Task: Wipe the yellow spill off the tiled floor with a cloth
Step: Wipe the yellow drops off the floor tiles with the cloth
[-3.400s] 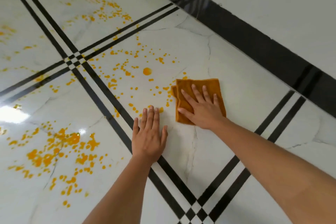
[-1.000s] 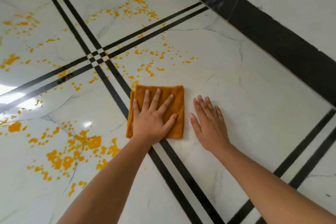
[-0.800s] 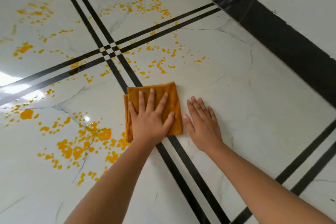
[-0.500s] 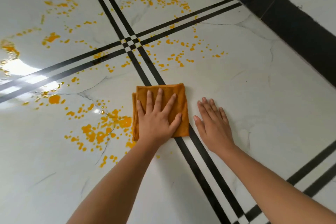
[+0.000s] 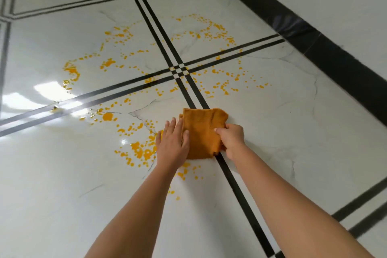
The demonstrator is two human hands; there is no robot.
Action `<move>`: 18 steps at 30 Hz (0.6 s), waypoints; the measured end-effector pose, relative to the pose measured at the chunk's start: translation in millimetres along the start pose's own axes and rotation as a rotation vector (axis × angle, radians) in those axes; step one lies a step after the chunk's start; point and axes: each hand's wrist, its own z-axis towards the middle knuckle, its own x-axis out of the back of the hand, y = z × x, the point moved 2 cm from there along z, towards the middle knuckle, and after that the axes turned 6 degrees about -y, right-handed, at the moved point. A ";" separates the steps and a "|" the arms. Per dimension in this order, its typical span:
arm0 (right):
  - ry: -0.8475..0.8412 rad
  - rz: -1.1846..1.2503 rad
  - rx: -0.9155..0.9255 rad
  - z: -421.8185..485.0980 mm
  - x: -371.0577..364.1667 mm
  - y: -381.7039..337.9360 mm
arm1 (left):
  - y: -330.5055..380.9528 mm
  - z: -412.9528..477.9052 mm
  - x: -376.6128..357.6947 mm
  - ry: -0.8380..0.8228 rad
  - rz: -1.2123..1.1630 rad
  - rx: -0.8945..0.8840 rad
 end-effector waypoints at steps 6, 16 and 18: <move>0.034 0.066 0.160 -30.7 19.9 -53.7 | 2.5 -5.5 26.1 0.011 -0.036 0.037; -0.186 -0.321 0.196 -54.4 -49.1 -41.0 | -39.0 -28.3 49.5 0.049 -0.006 0.115; -0.129 -0.564 0.244 -45.0 -58.2 -20.3 | -59.2 -38.6 46.4 0.031 0.017 0.134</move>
